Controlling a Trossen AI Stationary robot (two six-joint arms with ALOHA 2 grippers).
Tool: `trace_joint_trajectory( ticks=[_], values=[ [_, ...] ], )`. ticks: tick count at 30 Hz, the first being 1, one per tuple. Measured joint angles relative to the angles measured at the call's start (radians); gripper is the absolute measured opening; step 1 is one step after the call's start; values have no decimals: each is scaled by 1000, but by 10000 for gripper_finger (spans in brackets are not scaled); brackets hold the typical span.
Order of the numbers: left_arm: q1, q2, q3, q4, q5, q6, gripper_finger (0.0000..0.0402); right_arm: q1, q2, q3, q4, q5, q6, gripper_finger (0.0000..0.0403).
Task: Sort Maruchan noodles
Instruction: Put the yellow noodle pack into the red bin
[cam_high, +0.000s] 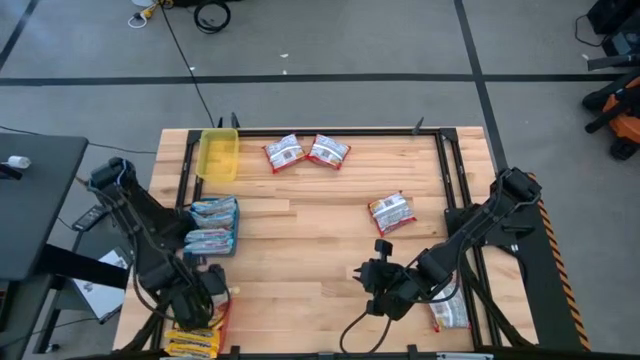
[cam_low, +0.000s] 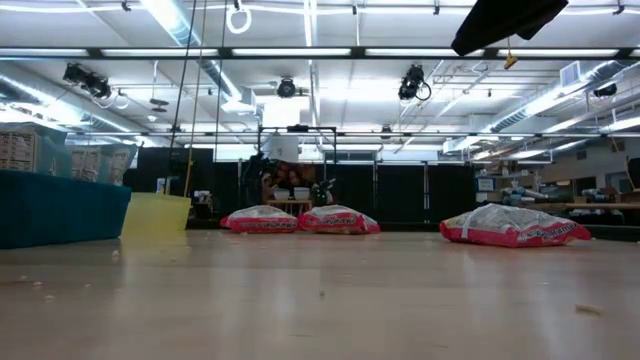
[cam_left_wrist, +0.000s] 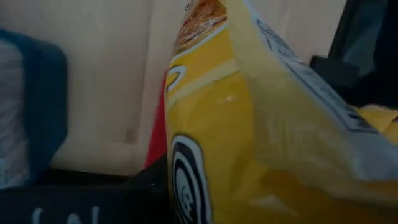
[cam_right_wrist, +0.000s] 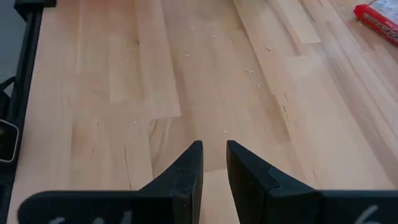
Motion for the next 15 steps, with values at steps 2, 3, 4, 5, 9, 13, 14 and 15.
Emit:
trace_joint_trajectory(
  ticks=[2,3,4,5,9,13,14,15],
  values=[
    [-12,21,0,-6,22,13,143,-5,0,0,0,-2,0,77],
    [-17,32,0,-15,41,13,143,-8,0,0,1,-2,0,77],
    [-22,43,0,-23,57,14,143,-10,0,0,3,-2,0,77],
    [-29,53,0,-34,69,14,143,-13,0,0,3,-2,-2,77],
    [-49,88,0,-46,85,23,142,-23,0,0,3,-5,0,77],
    [-60,109,-1,-47,97,31,142,-25,0,0,3,-6,0,77],
    [-60,111,-7,-44,114,31,142,-25,0,0,3,-7,0,77],
    [-59,111,-15,-41,141,24,142,-25,0,0,3,-8,0,77]
  ],
)
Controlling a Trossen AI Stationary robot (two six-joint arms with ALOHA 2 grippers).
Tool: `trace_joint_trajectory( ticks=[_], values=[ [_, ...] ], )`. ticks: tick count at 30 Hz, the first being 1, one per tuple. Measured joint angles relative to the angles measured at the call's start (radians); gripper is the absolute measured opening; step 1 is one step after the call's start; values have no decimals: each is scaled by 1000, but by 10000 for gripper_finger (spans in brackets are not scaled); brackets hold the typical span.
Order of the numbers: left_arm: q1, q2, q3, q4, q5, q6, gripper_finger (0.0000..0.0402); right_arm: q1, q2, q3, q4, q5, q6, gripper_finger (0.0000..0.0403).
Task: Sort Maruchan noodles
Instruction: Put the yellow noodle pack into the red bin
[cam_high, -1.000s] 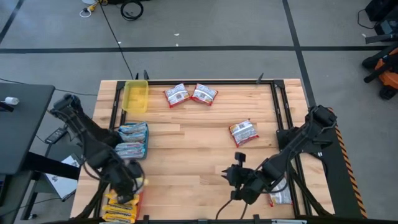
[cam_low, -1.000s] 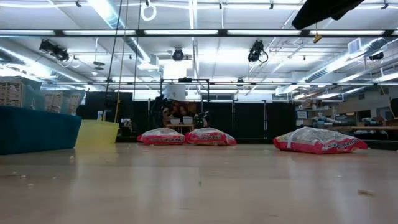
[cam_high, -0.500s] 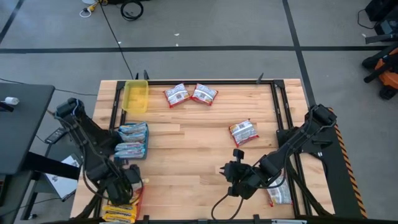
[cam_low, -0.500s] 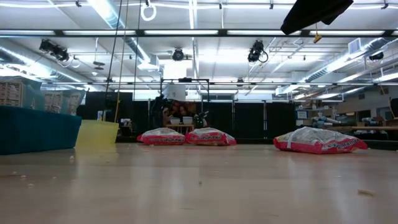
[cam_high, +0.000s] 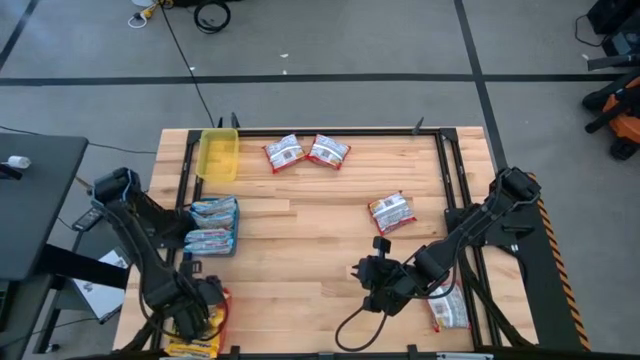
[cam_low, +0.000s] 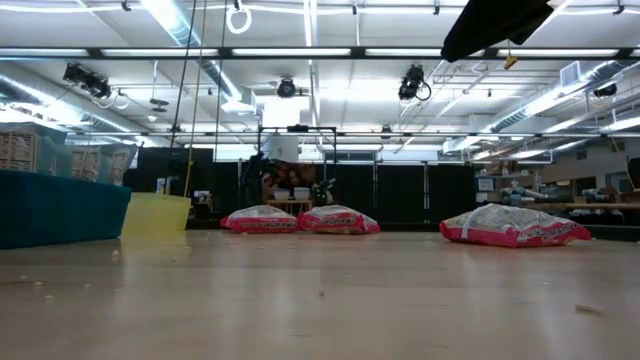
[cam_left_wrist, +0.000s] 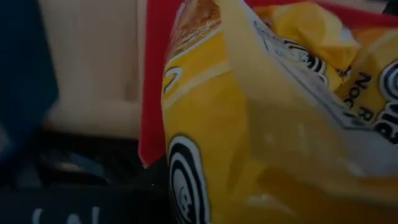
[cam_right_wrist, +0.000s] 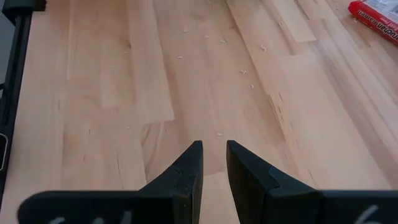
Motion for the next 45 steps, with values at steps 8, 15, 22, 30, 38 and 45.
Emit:
trace_joint_trajectory(
  ticks=[8,15,22,30,38,45],
  values=[
    [46,19,-90,96,82,12,142,0,0,0,0,-1,0,77],
    [71,62,-91,105,88,112,148,0,0,0,0,-1,0,77],
    [91,153,-89,113,107,227,149,0,0,0,0,-1,1,77],
    [154,192,-87,104,104,322,150,0,0,0,0,-1,1,77],
    [167,193,-89,88,35,308,160,1,0,0,0,-54,1,77],
    [170,179,-85,11,17,192,227,1,0,0,0,-57,1,77]
  ],
)
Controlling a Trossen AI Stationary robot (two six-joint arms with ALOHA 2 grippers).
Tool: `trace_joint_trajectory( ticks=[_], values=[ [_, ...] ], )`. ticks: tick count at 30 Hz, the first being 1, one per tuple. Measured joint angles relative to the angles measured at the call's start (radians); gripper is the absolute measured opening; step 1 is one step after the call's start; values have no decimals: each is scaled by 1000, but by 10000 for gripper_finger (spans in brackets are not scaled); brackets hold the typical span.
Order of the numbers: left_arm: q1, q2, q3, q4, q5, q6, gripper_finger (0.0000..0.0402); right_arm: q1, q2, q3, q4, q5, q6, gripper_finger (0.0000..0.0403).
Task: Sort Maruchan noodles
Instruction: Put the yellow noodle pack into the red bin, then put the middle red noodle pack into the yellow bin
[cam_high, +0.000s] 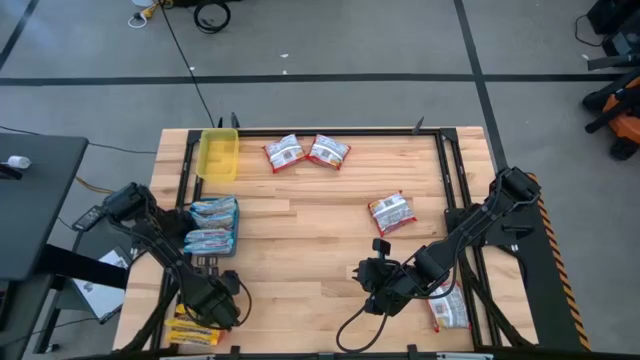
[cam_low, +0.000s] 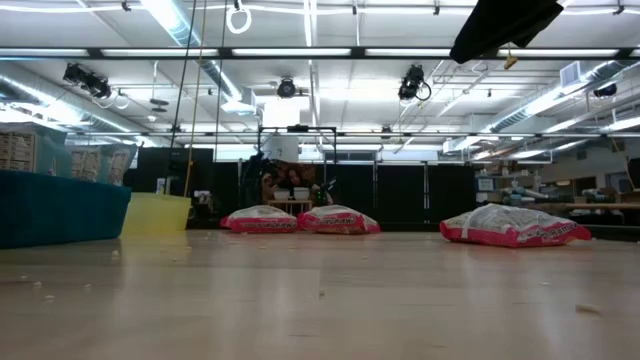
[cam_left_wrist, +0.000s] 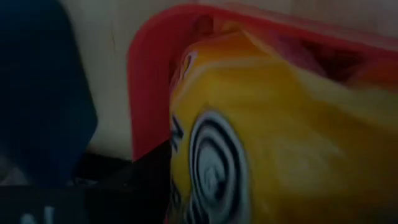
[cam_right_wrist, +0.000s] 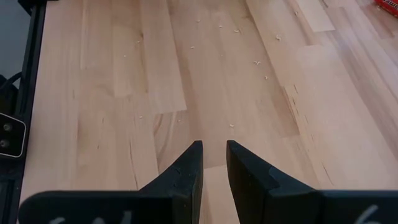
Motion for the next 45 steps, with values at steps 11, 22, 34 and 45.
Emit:
trace_joint_trajectory(
  ticks=[11,22,34,45],
  values=[
    [2,-215,2,-12,76,-179,263,0,0,0,0,-16,0,77],
    [-50,-476,4,124,-711,-234,247,-92,0,0,-301,-18,14,83],
    [-20,-475,-212,932,-1251,488,247,-264,0,-124,-818,-150,15,96],
    [145,-475,-348,1107,-1017,456,247,-505,-1,-369,-456,-210,-155,95]
  ],
)
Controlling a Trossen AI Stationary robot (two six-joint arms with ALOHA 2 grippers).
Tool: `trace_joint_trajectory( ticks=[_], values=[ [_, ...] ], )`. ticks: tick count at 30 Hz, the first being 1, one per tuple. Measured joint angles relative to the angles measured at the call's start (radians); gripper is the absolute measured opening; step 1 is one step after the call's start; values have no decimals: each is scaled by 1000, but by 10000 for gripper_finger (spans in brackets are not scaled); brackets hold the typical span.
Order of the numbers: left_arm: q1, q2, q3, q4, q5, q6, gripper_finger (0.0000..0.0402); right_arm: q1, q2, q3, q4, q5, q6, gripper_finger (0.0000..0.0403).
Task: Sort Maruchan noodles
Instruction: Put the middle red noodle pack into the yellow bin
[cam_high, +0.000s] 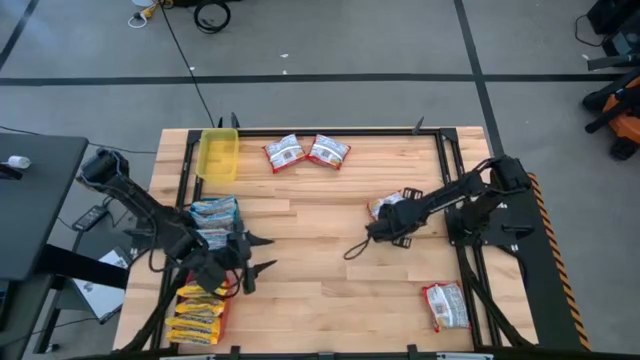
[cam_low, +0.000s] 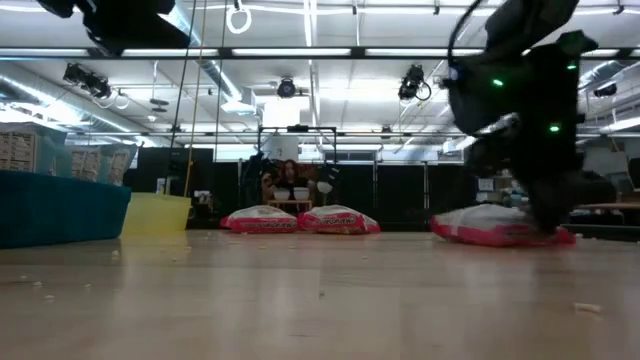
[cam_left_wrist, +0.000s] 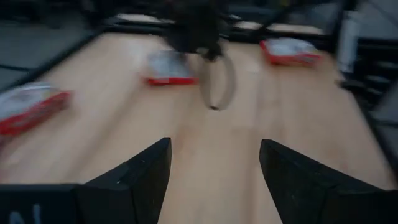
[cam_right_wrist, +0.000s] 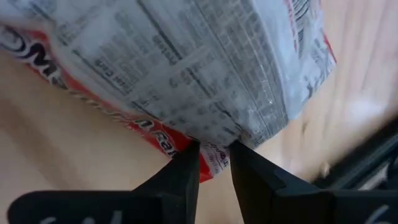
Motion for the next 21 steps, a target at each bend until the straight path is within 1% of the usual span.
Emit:
trace_joint_trajectory(
  ticks=[3,4,7,9,11,14,16,18,21],
  values=[
    [49,33,0,126,161,113,247,-21,5,28,220,-57,-56,93],
    [64,53,0,182,193,159,247,-16,4,41,269,-70,-80,93],
    [110,135,1,361,238,269,247,5,3,89,394,-106,-147,93],
    [144,207,1,427,257,299,247,24,3,124,433,-109,-164,93],
    [180,271,9,434,257,298,247,46,3,156,422,-104,-158,93],
    [233,369,54,433,257,293,247,98,2,203,374,-100,-122,93],
    [264,436,108,422,259,309,247,145,-2,232,339,-81,-97,93],
    [288,494,170,392,256,357,247,202,-10,261,297,-35,-66,93],
    [310,589,271,340,248,446,247,297,-39,305,225,70,-9,93]
  ],
)
